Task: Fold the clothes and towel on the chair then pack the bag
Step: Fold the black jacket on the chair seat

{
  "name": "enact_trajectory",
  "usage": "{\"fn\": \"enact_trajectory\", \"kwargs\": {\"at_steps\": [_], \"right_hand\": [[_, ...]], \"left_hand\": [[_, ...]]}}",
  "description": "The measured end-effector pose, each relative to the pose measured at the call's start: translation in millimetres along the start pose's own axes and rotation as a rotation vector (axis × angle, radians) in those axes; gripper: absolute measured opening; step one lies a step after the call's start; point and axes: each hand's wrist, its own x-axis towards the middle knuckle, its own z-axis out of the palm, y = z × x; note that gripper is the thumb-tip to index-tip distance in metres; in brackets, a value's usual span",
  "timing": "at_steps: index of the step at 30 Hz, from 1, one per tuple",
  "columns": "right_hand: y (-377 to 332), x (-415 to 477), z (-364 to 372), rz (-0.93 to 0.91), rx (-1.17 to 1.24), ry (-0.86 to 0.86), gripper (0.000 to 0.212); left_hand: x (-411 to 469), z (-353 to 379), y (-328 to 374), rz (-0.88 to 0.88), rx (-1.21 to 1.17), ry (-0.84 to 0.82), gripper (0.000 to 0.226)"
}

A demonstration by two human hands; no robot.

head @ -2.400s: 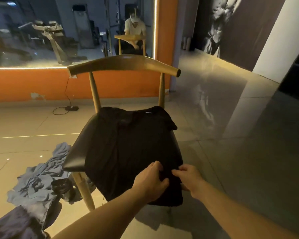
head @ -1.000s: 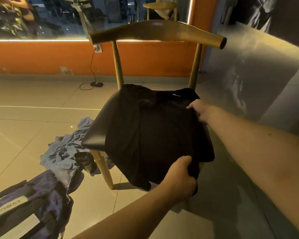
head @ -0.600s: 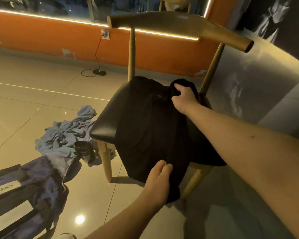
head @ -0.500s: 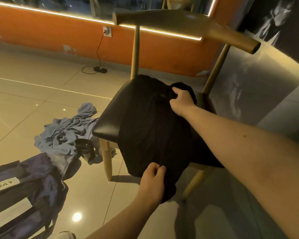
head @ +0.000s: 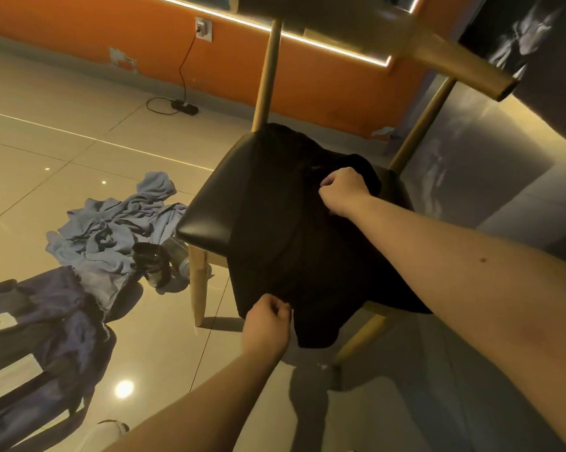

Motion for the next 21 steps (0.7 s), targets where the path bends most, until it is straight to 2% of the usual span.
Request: {"fn": "enact_trajectory", "kwargs": {"at_steps": [5,7,13,17,21], "right_hand": [[18,-46,-5,-0.050,0.158,0.163,0.027],[32,-80,-7,-0.071,0.246,0.226,0.022],[74,-181,-12,0.003,0.480,0.291,0.014],[107,-223,15,0.178,0.532,0.234,0.023],[139,-223,58,0.400,0.431,0.063,0.019]], "left_hand": [[-11,-10,3,0.032,0.025,-0.027,0.010],[-15,-13,11,0.053,0.047,-0.024,0.014],[-31,-17,55,0.179,0.132,-0.007,0.012],[-32,-16,100,0.412,0.293,0.051,0.003],[-9,-7,128,0.797,0.588,0.106,0.025]]}}
